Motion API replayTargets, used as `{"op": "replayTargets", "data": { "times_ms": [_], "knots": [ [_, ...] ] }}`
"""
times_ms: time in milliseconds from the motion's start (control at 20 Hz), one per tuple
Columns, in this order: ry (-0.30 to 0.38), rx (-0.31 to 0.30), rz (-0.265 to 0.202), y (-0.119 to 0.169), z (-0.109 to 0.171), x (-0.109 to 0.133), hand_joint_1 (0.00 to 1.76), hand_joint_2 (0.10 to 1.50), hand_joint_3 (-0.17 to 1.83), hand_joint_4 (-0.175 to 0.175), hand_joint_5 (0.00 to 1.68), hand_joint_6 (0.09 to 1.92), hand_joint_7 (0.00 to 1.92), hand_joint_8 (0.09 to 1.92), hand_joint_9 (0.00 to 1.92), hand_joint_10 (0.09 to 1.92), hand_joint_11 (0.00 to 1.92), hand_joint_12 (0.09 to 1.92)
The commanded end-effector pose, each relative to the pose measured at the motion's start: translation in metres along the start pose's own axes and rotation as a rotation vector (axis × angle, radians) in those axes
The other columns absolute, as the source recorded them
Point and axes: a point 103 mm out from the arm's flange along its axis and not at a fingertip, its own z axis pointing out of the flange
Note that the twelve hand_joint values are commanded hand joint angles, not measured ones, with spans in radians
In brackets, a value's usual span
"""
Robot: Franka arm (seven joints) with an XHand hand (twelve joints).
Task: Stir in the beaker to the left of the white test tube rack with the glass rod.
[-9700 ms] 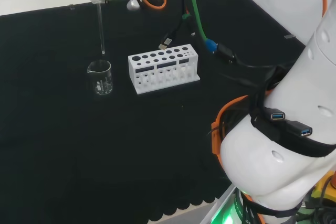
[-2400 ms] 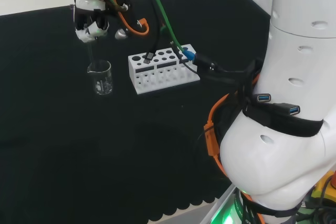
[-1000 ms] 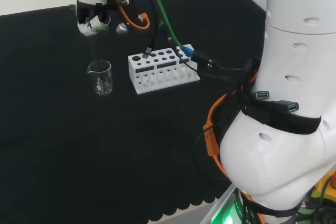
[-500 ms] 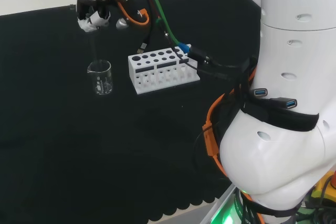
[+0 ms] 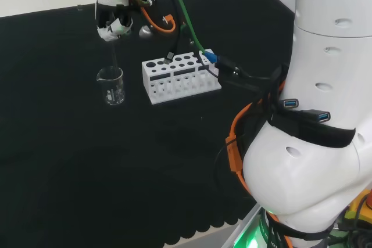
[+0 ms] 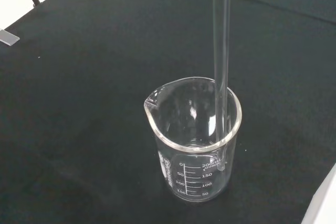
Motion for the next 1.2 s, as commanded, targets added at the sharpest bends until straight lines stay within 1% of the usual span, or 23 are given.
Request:
{"op": "replayTargets", "data": {
  "times_ms": [50,300,550,700,1100,1200],
  "knots": [
    [-0.011,-0.007,0.011,-0.011,-0.006,0.001,1.32,1.09,-0.17,-0.175,1.22,0.40,1.28,0.78,1.64,0.52,1.52,0.72],
    [-0.018,-0.018,-0.002,-0.013,-0.004,0.007,1.32,1.09,-0.17,-0.175,1.22,0.41,1.28,0.78,1.64,0.52,1.52,0.72],
    [-0.014,-0.011,-0.023,-0.009,-0.007,0.027,1.32,1.09,-0.17,-0.175,1.22,0.41,1.28,0.78,1.64,0.52,1.52,0.72],
    [-0.010,-0.013,-0.036,-0.007,-0.008,0.035,1.32,1.09,-0.17,-0.175,1.22,0.41,1.28,0.78,1.64,0.52,1.52,0.72],
    [-0.021,-0.006,-0.046,-0.004,-0.009,0.041,1.32,1.09,-0.17,-0.175,1.22,0.41,1.28,0.78,1.64,0.52,1.52,0.72],
    [-0.017,-0.011,-0.047,-0.004,-0.012,0.041,1.32,1.09,-0.17,-0.175,1.22,0.41,1.28,0.78,1.64,0.52,1.52,0.72]
  ]
}}
